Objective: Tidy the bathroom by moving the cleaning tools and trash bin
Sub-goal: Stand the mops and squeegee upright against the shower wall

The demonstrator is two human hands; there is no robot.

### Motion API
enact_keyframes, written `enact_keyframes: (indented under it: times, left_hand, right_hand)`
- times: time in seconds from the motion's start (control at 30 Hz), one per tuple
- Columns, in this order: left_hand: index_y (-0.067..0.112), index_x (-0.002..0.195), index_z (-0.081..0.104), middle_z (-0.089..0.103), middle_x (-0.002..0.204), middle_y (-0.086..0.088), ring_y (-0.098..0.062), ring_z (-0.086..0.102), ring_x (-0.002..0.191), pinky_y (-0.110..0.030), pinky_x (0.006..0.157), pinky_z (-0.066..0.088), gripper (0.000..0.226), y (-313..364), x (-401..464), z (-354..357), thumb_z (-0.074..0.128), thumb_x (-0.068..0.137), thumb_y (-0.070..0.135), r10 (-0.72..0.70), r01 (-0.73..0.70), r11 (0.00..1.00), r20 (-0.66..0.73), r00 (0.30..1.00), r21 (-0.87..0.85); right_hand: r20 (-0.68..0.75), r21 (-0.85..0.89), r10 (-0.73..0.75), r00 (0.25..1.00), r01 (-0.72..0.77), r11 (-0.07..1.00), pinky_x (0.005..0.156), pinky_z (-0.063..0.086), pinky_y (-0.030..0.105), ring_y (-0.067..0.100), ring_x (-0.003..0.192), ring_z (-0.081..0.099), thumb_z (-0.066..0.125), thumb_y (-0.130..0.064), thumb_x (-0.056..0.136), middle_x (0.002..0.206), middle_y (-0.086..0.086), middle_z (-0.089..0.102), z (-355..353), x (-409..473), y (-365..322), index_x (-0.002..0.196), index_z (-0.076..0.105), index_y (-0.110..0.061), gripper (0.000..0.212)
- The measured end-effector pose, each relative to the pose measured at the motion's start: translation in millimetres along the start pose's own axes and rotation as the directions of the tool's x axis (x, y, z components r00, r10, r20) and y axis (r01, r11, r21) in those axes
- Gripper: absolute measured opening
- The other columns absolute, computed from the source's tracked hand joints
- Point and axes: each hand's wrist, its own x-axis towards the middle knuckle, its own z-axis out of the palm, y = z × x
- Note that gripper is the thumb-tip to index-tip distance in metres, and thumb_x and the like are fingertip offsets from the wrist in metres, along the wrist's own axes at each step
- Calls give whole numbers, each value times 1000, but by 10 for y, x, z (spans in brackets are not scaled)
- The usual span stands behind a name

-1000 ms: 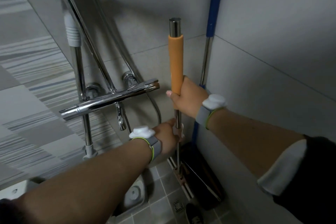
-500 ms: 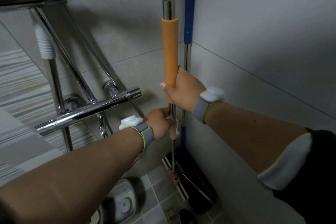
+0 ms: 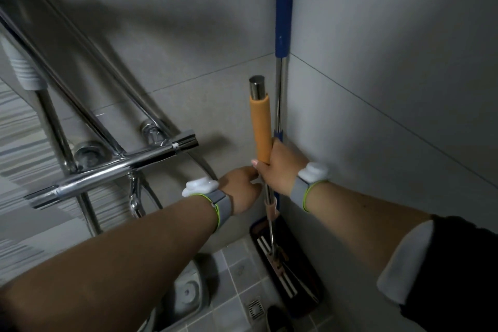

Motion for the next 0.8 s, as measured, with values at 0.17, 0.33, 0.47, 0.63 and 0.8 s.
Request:
enact_keyframes:
  times: [0.17,0.33,0.47,0.63,0.8]
  left_hand:
    - [26,150,32,44,150,6,-16,47,133,-18,103,36,57,7,158,119,50,96,28,-36,31,997,68,997,65]
    - [24,150,31,43,150,3,-17,45,134,-16,98,32,57,107,345,166,50,96,25,-24,19,998,86,996,63]
    - [22,150,31,44,149,2,-10,43,132,-9,96,28,56,236,462,153,51,97,21,18,-17,1000,70,997,-8]
    - [28,152,24,39,153,3,-17,42,136,-16,106,29,64,340,575,147,55,96,24,19,-16,999,80,997,-45]
    - [32,150,27,44,148,6,-17,47,131,-9,95,28,64,385,577,209,57,95,24,62,-61,998,90,994,-14]
  right_hand:
    - [43,78,118,992,-122,990,67,48,29,18,75,60,59,-52,88,82,-12,52,236,91,419,112,42,-29,37]
    - [41,92,115,992,-119,989,65,45,29,15,70,55,59,-51,89,80,-13,48,221,292,501,111,42,-26,37]
    - [-13,129,299,954,-295,947,69,52,34,22,73,61,55,-58,87,85,-2,60,274,392,701,102,48,-21,40]
    - [27,214,516,856,-509,834,48,38,24,20,54,55,50,-56,92,65,0,55,279,378,965,84,52,-12,44]
    - [75,90,694,716,-698,711,80,51,30,23,75,67,14,-85,64,68,-5,67,369,368,1389,77,67,-12,91]
